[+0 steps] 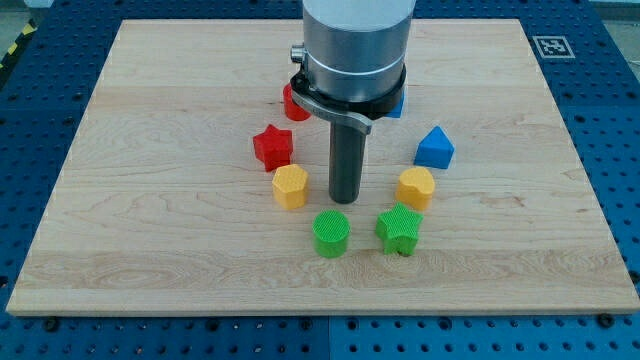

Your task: Move your arm to green star

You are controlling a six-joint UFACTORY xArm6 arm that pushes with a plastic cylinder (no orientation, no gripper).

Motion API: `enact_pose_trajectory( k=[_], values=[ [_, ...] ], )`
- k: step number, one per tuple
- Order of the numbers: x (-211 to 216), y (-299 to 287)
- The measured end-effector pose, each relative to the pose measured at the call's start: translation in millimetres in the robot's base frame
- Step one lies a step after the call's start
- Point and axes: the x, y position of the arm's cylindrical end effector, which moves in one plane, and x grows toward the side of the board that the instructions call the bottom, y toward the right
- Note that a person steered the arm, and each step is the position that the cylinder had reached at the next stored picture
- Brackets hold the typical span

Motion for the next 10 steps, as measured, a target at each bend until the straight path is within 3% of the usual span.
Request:
enact_pose_trajectory(
  k=[5, 10],
  values=[
    [-114.8, 11.8],
    [-181.2, 23.8]
  ],
)
